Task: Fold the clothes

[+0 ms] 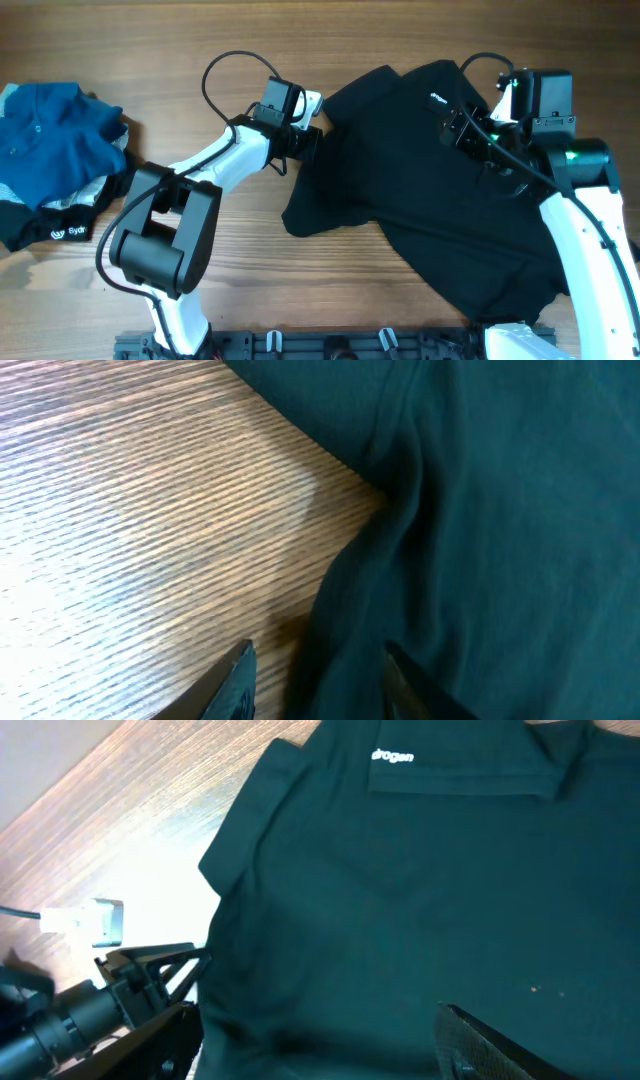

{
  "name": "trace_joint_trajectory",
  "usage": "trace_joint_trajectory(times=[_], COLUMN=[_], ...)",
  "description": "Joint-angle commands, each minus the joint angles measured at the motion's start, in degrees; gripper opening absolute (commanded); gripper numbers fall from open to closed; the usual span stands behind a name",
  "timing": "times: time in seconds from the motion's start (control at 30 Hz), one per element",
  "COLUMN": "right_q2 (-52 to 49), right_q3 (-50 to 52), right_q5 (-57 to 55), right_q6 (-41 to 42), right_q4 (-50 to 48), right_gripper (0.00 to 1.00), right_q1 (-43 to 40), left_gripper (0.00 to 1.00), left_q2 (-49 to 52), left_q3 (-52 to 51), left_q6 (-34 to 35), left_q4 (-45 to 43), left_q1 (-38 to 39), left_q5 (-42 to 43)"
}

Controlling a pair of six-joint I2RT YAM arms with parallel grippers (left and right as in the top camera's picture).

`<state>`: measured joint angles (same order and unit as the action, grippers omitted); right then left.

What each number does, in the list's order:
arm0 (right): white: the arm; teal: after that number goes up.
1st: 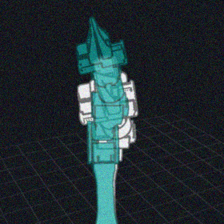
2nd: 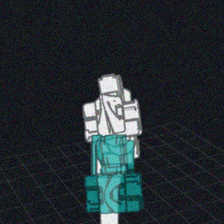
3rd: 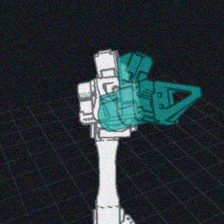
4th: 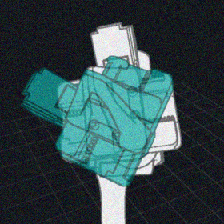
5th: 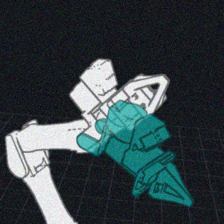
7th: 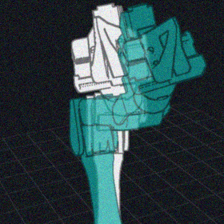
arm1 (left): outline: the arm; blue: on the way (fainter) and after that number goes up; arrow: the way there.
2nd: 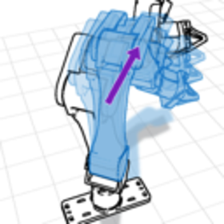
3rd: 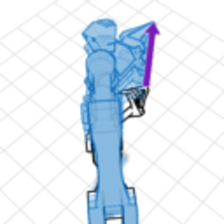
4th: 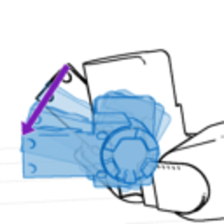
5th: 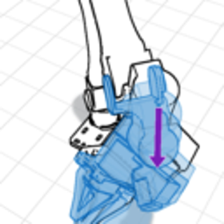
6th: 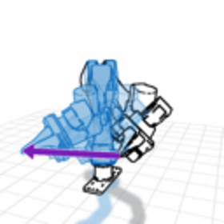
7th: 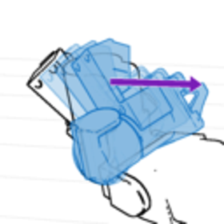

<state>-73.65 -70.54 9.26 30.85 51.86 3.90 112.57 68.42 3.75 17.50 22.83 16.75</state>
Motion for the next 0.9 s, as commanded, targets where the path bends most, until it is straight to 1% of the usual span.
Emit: trace_joint_trajectory(times=[0.0,0.07,0.13,0.17,0.23,0.27,0.3,0.33,0.37,0.4,0.43,0.47,0.53,0.57,0.6,0.63,0.67,0.7,0.73,0.8,0.83,0.87], right_q2=[-0.1,-0.1,-0.1,-0.1,-0.1,-0.1,-0.1,-0.1,-0.1,-0.1,-0.1,-0.2,-1.4,-2.3,-4.7,-6.6,-8.7,-11.7,-14.4,-20.1,-22.8,-25.4], right_q3=[-0.3,-0.3,-0.3,-0.3,-0.3,-0.3,-0.3,-0.3,-0.3,-0.3,-0.2,-0.2,-0.2,-0.2,-0.2,-0.2,-0.2,-0.2,-0.2,-0.2,-0.2,-0.2], right_q5=[-3.8,-4.0,-4.3,-4.8,-5.1,-5.2,-5.8,-6.8,-7.5,-8.2,-8.4,-8.4,-8.5,-8.4,-8.5,-9.0,-10.0,-11.7,-13.5,-15.4,-15.5,-15.5], right_q6=[0.1,0.2,0.1,0.2,0.2,0.2,0.2,0.2,0.2,0.2,0.2,0.2,0.2,0.2,0.2,0.2,0.2,1.3,3.1,5.4,5.6,5.6], right_q4=[0.4,0.5,0.5,0.5,0.5,0.5,0.5,0.5,0.6,0.8,0.9,0.9,0.9,0.9,1.1,1.3,1.7,2.8,3.9,5.8,6.4,7.0], right_gripper=[0.79,0.79,0.79,0.8,0.8,0.8,0.8,0.8,0.82,0.85,0.87,0.88,0.9,0.9,0.91,0.91,0.9,0.87,0.85,0.74,0.7,0.69], right_q1=[-0.1,-0.1,-0.1,-0.1,-0.1,-0.1,-0.1,-0.1,-0.1,-0.1,-0.1,-0.1,-0.1,-0.1,-0.1,-0.1,-0.1,-0.1,-0.3,-1.8,-3.0,-4.6], left_gripper=[0.43,0.5,0.5,0.43,0.17,0.04,0.04,0.04,0.04,0.04,0.04,0.04,0.04,0.04,0.04,0.04,0.07,0.2,0.4,0.63,0.68,0.7], left_q2=[1.6,2.6,3.0,3.1,3.1,3.1,3.1,3.0,3.0,2.8,2.4,1.7,0.0,-1.3,-3.3,-5.1,-6.6,-8.8,-10.9,-16.8,-19.3,-22.2], left_q3=[0.2,0.2,0.2,0.2,0.2,0.2,0.2,0.2,0.2,0.2,0.2,0.2,0.2,0.2,0.2,0.2,0.2,0.2,0.2,0.2,0.2,0.2], left_q6=[-0.3,-0.3,-0.3,-0.3,-0.3,-0.3,-0.3,-0.1,2.3,9.8,14.3,14.9,15.0,15.0,14.7,14.5,14.5,14.0,13.1,13.0,13.0,13.0], left_q4=[0.2,0.2,0.3,0.3,0.6,1.3,2.1,4.4,5.9,9.3,12.3,14.3,16.7,17.1,17.3,17.5,17.7,18.2,18.5,20.1,20.7,21.2], left_q1=[0.2,0.3,0.7,0.9,1.0,1.0,0.9,0.2,-0.5,-2.7,-5.5,-8.9,-15.1,-18.0,-21.0,-22.5,-23.2,-23.6,-23.7,-23.7,-23.7,-23.7], left_q5=[-1.2,-1.2,-1.2,-1.2,-1.7,-3.8,-7.5,-17.0,-23.9,-38.2,-46.2,-47.6,-46.9,-43.8,-37.4,-33.9,-32.9,-32.8,-32.8,-32.5,-31.4,-29.0])
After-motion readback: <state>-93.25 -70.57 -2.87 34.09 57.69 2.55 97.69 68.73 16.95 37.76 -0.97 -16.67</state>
